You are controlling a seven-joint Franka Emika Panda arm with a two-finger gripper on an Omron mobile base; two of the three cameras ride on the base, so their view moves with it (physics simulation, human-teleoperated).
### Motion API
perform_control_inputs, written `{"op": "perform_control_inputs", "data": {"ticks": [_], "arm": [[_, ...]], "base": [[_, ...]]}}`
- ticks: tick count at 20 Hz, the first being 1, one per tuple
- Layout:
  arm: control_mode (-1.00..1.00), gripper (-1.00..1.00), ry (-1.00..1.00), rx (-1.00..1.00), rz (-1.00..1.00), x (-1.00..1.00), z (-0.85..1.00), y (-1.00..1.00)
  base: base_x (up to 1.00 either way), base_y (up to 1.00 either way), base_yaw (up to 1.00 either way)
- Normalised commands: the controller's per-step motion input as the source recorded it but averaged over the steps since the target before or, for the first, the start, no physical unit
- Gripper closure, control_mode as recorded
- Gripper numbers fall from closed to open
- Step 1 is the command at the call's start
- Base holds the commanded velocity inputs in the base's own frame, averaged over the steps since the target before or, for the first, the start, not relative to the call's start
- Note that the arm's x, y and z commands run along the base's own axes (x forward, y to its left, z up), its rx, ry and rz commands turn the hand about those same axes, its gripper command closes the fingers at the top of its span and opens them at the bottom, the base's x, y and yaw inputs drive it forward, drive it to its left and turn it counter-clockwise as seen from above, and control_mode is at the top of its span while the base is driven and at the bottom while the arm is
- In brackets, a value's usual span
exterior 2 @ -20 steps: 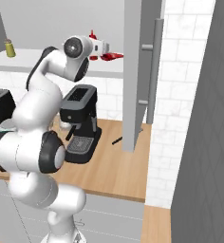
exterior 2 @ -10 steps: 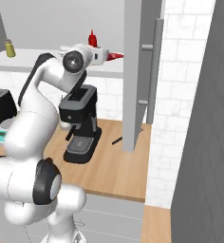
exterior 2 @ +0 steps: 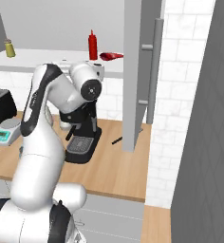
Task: Put the shaker and condiment bottle from the counter next to their counterparts in the cabinet.
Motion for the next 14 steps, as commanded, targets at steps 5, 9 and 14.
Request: {"op": "perform_control_inputs", "data": {"ticks": [5, 9, 14], "arm": [[-1.00, -1.00, -0.04, 0.09, 0.34, -0.77, -0.20, 0.00], [-1.00, -1.00, 0.00, 0.07, 0.19, -0.50, -0.05, 0.26], [-1.00, -1.00, -0.05, -0.03, 0.13, -0.31, -0.24, 0.70]], "base": [[0.00, 0.00, 0.00], [0.00, 0.00, 0.00], [0.00, 0.00, 0.00]]}}
